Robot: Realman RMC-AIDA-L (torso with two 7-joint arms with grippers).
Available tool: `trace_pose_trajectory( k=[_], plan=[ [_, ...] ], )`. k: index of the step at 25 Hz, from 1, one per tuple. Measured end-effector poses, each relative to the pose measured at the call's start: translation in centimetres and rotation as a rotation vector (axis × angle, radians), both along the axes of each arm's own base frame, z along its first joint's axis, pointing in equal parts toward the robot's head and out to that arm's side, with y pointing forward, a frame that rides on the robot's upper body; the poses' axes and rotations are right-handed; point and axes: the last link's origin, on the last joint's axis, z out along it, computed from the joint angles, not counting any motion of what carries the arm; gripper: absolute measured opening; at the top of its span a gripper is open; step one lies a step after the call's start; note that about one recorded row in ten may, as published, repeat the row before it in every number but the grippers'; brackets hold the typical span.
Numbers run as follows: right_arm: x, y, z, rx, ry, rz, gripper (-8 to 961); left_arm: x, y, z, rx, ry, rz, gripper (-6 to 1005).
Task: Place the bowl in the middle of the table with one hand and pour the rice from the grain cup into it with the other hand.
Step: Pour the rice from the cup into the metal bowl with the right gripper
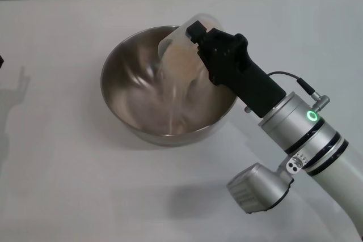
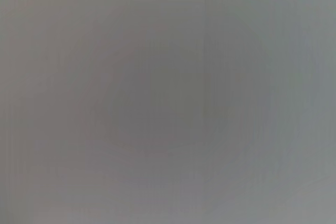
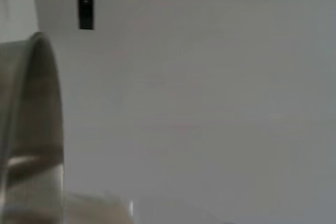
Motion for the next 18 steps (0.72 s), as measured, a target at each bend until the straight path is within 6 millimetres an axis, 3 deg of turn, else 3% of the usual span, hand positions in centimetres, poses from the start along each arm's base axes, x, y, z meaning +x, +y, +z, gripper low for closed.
trace_pose_trajectory(
  k=[18],
  plan=[
    [-0.15,0.35,-0.22,0.270,-0.332,0.114,5,0.23,-0.06,-0.38,-0.019,0.002,-0.012,810]
  ],
)
